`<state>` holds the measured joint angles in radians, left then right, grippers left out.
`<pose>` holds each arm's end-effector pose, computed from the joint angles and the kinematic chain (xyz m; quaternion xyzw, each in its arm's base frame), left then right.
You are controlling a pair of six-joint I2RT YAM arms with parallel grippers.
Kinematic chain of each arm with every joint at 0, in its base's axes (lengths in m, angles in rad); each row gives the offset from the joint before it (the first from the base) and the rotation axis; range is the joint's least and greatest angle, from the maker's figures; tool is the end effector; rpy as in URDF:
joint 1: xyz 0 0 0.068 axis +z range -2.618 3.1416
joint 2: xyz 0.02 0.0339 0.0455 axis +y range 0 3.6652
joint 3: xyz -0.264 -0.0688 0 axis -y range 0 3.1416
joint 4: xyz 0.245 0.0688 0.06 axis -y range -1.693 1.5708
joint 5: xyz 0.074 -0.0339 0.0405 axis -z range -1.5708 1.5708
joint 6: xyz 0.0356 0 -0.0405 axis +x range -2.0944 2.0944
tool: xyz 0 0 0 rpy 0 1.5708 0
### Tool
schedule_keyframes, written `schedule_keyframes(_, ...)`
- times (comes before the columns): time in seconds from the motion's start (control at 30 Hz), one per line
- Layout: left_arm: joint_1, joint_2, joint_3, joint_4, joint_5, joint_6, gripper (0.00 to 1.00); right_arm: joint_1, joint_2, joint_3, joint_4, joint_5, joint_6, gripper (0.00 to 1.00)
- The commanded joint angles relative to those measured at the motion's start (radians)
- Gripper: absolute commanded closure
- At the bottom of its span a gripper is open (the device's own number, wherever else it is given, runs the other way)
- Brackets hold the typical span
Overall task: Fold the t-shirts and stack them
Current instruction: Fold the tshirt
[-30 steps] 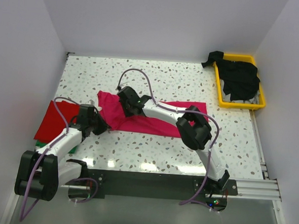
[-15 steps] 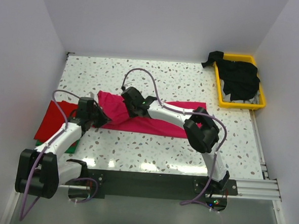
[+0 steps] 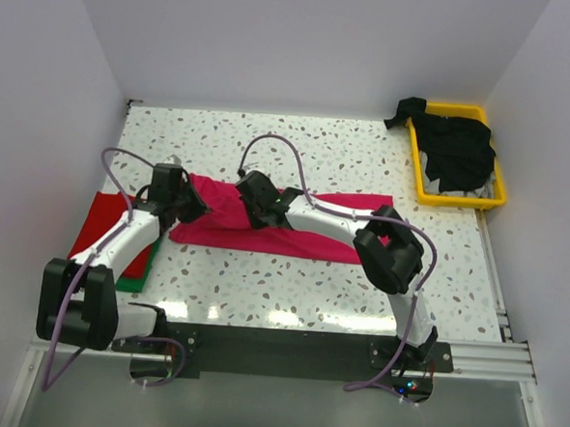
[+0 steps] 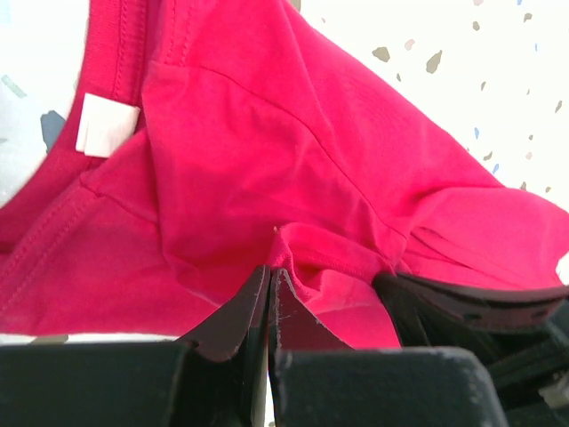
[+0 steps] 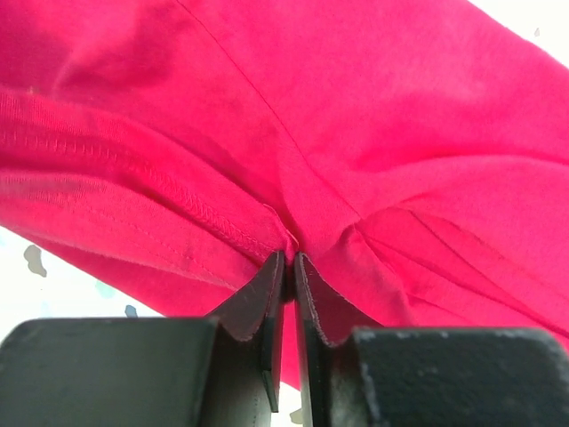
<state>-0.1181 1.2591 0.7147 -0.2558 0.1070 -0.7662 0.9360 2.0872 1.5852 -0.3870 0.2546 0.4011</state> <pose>0.2537 -0.0339 0.2107 -0.2756 0.8836 -0.2054 0.3180 0.2814 0.3670 0.1936 -0.2061 0.9128 0.1117 0.3344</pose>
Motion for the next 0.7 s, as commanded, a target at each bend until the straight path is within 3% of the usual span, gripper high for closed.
schedule_keyframes(0.0,0.008,0.059,0.066,0.0,-0.038,0.033,1.0,0.0,-0.069,-0.016,0.022,0.037,0.044,0.87)
schedule_keyframes(0.2,0.008,0.12,0.075,0.021,-0.044,0.034,1.0,-0.006,-0.088,-0.07,0.043,0.041,0.096,0.77)
schedule_keyframes(0.37,0.008,0.167,0.065,0.038,-0.04,0.034,1.0,-0.014,-0.108,-0.103,0.062,0.038,0.119,0.75)
schedule_keyframes(0.67,0.012,0.232,0.115,0.033,-0.072,0.028,0.87,-0.028,-0.138,-0.133,0.082,0.048,0.125,0.74)
